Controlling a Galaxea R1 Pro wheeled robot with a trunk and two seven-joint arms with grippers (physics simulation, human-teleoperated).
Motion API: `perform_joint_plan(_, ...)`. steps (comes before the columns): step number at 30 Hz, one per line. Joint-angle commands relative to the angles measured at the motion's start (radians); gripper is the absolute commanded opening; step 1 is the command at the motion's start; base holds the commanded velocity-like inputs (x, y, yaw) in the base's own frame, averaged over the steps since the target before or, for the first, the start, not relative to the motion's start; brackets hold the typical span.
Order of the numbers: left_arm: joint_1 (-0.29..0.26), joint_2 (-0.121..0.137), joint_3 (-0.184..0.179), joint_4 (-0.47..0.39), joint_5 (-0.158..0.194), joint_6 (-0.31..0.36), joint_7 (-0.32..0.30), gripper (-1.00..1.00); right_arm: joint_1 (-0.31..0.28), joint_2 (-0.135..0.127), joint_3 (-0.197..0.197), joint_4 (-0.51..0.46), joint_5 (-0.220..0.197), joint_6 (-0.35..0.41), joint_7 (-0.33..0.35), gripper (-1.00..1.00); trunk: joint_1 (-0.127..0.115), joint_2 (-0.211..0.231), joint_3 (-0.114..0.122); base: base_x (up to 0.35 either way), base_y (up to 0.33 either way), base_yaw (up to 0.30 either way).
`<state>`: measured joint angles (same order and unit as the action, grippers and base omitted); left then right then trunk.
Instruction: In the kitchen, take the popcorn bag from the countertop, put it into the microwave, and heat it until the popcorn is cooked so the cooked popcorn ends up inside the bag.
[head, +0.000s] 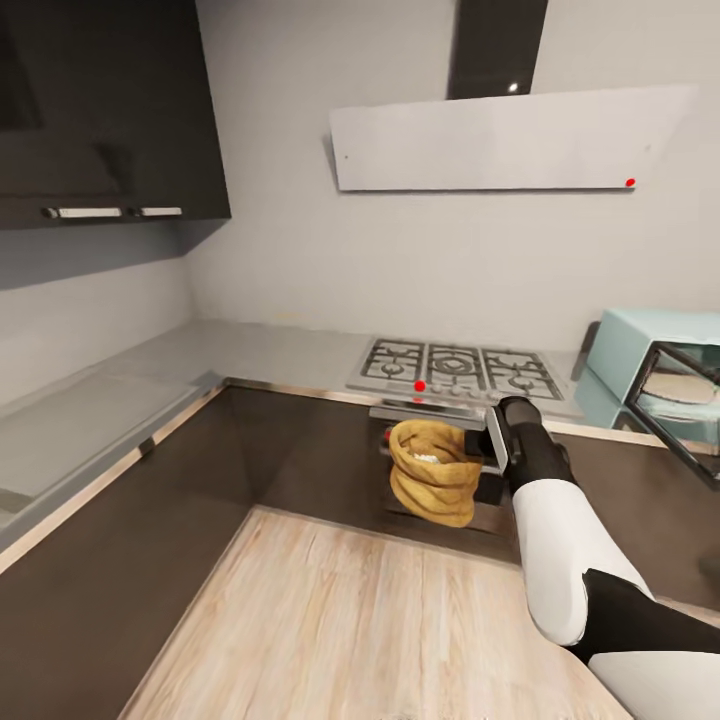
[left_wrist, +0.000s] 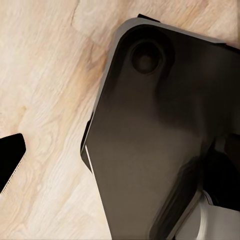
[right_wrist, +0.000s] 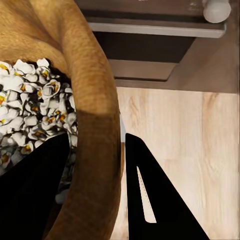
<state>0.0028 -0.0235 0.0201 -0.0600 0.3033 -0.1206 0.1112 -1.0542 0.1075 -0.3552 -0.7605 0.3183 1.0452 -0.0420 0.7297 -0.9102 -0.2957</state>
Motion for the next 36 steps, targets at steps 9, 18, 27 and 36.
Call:
perform_joint_plan(9,0.0,0.0,0.001,-0.001,0.003,-0.002,0.002,1.0,-0.001,0.0,-0.004,0.0,-0.003,0.002,-0.009,-1.0,0.0,-0.001,-0.005,0.0,0.0,-0.287)
perform_joint_plan(18,0.0,0.0,0.001,-0.001,0.004,-0.002,0.002,1.0,-0.001,-0.032,-0.005,0.001,-0.004,0.002,-0.004,-1.0,0.0,-0.001,-0.009,0.0,0.0,-0.287)
perform_joint_plan(27,0.0,0.0,0.001,-0.001,0.004,-0.002,0.002,1.0,-0.001,-0.037,-0.005,0.001,-0.004,0.002,-0.002,-1.0,0.0,-0.001,-0.013,0.0,0.0,-0.287)
perform_joint_plan(36,0.0,0.0,0.001,-0.001,0.004,-0.002,0.002,1.0,-0.001,-0.037,-0.007,0.001,-0.004,0.002,-0.004,-1.0,0.0,-0.001,-0.017,0.0,0.0,-0.287)
